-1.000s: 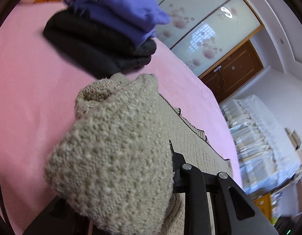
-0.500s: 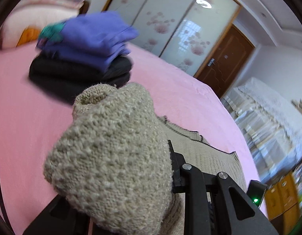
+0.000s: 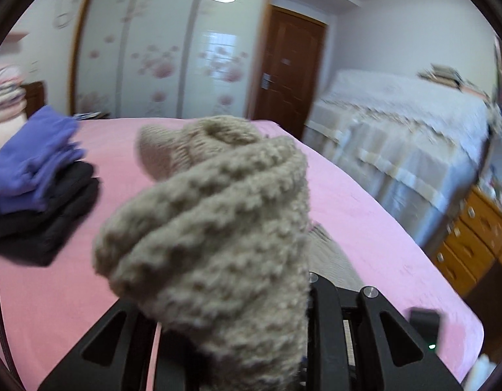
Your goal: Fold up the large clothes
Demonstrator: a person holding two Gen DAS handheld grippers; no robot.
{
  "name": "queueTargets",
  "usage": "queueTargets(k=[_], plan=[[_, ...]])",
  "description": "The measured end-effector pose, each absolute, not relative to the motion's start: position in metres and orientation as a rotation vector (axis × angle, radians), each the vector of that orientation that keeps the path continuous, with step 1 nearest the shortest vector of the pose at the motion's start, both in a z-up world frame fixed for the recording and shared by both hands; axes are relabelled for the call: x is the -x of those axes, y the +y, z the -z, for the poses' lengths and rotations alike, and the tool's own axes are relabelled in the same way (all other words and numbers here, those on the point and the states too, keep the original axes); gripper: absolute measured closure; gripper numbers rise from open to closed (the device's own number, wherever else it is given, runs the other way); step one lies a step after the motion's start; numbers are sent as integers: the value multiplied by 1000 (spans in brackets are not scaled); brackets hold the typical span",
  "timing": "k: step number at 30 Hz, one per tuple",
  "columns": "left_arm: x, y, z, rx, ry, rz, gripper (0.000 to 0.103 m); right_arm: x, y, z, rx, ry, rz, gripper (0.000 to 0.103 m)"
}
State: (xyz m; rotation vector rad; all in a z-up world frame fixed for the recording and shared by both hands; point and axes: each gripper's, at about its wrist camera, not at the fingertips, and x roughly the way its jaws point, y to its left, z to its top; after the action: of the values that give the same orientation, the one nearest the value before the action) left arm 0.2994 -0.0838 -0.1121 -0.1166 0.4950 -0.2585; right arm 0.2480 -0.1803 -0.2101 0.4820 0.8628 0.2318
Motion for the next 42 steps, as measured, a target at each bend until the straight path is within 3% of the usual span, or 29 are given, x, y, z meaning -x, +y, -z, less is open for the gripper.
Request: queueTargets(k=[6,9,10,11,13,18,20,22,25,32,37,42], plan=[[-308,-161,179,-17,728,327,77,-195,-264,209,-514,846,-4,97],[-300,-177,209,-106,767,289,69,-179,-283,213,-484,867,66,97],[-296,-177,211,-122,754,281,62,-175,-287,214,-485,874,75,97],[-293,-177,212,-126,745,293,44,-172,-290,215,-491,877,76,97],[-290,-174,203,-60,762,360,28,-167,-294,215,-499,878,69,97],[-269,-152,173,52,744,457,27,-163,-296,198,-533,863,32,97],[-260,-138,157,78,719,452,21,-166,-299,190,-560,842,-2,95],[-249,-113,143,118,689,427,15,-166,-299,179,-573,815,-27,76],[-237,-71,131,173,669,341,7,-169,-298,158,-601,762,-79,62],[-270,-5,148,239,770,59,3,-212,-278,137,-542,790,-168,55],[-286,12,181,272,853,20,3,-247,-265,151,-523,891,-183,33],[-295,0,204,220,887,18,3,-283,-254,172,-506,1035,-156,28]])
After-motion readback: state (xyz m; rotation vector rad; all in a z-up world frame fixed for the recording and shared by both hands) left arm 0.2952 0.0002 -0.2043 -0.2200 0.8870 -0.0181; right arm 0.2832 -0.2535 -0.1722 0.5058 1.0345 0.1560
